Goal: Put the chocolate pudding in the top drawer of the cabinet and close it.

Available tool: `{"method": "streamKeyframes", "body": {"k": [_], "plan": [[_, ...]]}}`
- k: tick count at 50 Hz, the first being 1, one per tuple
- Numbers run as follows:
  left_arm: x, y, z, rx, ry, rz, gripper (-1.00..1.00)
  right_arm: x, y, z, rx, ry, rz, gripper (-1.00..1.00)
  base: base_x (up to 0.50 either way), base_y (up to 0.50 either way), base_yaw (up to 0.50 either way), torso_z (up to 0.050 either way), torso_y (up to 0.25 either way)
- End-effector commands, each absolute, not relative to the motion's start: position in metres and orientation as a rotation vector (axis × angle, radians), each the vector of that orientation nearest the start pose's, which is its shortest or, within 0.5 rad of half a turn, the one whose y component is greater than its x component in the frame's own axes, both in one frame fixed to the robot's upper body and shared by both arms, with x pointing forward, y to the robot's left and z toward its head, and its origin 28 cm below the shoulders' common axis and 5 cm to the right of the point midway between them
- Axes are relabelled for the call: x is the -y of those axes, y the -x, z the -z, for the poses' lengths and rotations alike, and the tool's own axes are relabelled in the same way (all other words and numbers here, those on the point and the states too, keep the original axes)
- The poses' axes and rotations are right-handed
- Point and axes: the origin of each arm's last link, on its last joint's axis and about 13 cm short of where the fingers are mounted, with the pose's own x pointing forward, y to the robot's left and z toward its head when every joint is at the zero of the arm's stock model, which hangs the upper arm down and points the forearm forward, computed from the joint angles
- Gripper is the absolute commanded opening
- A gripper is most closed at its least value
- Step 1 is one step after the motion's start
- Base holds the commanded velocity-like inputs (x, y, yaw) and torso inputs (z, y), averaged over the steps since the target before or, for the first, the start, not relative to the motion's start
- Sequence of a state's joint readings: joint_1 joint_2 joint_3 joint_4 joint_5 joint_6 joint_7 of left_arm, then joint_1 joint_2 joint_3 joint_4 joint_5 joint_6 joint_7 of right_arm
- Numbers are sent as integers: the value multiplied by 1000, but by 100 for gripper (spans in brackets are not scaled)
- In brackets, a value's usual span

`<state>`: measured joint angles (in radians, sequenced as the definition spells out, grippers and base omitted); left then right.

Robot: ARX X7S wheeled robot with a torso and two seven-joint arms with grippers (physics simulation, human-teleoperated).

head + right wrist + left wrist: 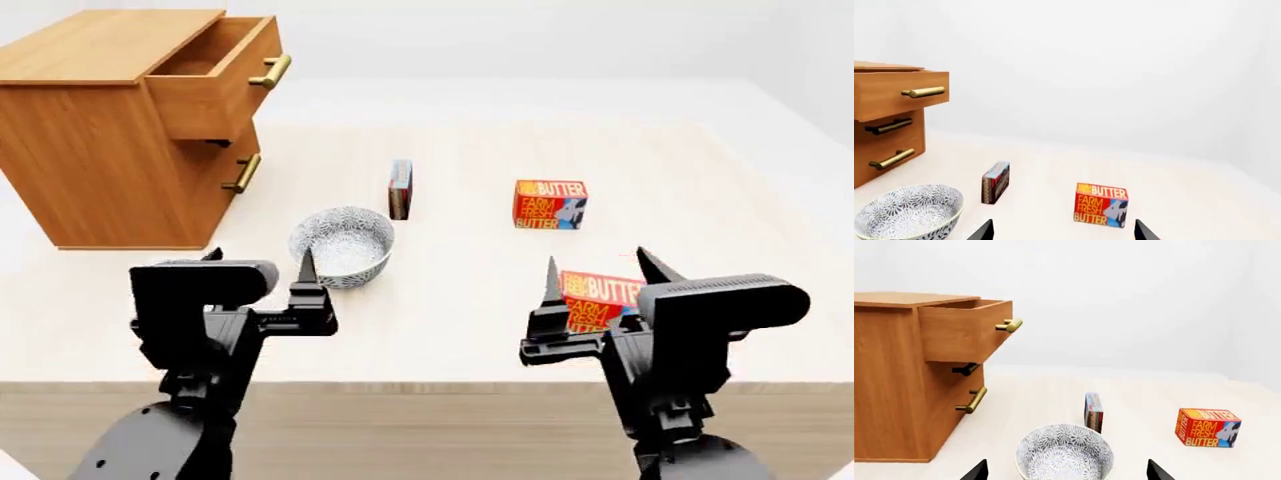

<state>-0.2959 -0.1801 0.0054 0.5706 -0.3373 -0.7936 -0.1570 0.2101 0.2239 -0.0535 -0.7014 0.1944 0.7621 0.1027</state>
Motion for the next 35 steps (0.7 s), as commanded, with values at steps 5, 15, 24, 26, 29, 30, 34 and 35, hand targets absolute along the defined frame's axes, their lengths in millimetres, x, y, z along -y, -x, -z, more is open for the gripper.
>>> {"method": "streamKeyframes", "body": {"k": [5,15,24,26,29,30,34,35], "plan": [[-232,-239,-262,80,29,89,100,130,-202,-250,204,185,-74,100,0,0,0,0,0],[-244,-242,-335,164,-60,47,100,137,-203,-303,253,225,-37,100,0,0,0,0,0],[-251,-252,-366,207,-97,0,100,140,-201,-321,288,240,-33,100,127,0,0,0,0],[-252,-252,-370,215,-101,-7,100,140,-200,-323,292,240,-36,100,500,0,0,0,0],[-253,-254,-375,225,-104,-18,100,140,-200,-324,295,241,-38,100,500,0,0,0,0],[-254,-254,-376,227,-105,-21,100,140,-200,-324,295,242,-38,100,500,0,0,0,0],[-256,-256,-378,231,-108,-34,100,141,-199,-325,304,241,-31,100,500,0,0,0,0],[-256,-256,-379,231,-107,-37,100,141,-198,-325,306,239,-31,100,500,0,0,0,0]]}}
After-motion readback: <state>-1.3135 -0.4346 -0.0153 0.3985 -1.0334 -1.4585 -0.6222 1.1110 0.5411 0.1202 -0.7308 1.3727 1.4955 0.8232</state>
